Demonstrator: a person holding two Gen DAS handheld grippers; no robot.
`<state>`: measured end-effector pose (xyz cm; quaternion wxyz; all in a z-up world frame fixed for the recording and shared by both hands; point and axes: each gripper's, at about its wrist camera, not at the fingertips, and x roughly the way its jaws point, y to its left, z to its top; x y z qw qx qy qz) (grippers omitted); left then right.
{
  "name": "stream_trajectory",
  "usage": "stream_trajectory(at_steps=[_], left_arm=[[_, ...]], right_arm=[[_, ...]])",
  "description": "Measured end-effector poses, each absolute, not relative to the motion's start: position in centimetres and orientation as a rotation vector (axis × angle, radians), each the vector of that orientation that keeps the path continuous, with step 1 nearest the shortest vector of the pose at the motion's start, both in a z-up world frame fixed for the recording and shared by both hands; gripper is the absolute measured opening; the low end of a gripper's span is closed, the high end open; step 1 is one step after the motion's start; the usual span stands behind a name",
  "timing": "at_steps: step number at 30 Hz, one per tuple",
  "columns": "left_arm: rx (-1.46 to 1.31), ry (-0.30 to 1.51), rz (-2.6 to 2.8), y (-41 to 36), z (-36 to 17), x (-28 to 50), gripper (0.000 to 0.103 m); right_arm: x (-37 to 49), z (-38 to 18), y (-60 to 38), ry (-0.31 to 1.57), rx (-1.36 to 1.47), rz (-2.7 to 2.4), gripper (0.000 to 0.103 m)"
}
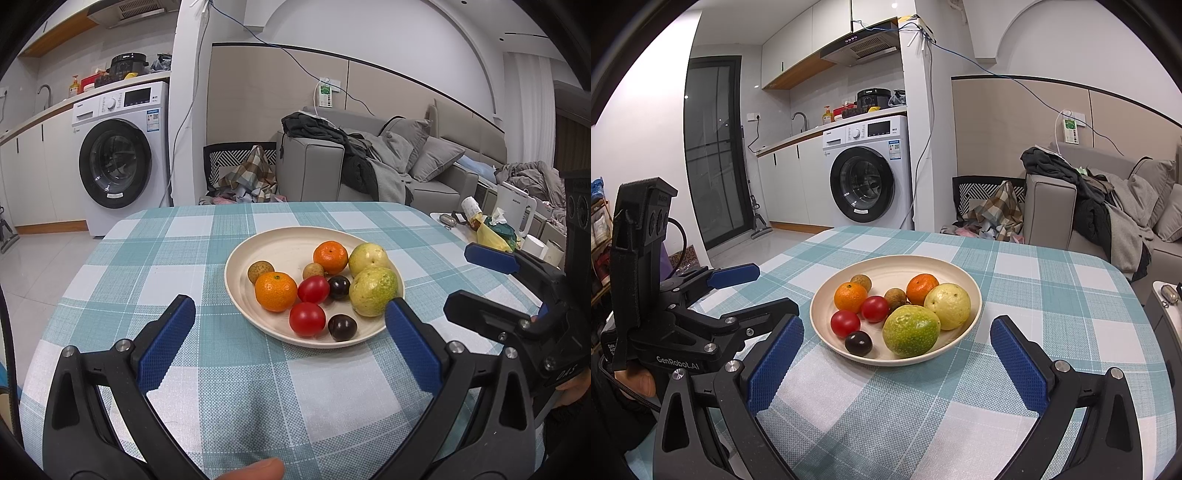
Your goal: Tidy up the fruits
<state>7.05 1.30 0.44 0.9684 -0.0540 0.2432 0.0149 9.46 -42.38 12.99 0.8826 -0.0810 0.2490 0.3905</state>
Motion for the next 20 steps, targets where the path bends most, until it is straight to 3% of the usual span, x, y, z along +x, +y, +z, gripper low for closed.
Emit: stream_trajectory(at_steps=[20], left_arm=[[-0.099,0.477,0.021,1.12,0.48,6.99,0.102]], right_arm=[[9.44,13.03,-42.36,0.519,-0.169,0.813,0.103]])
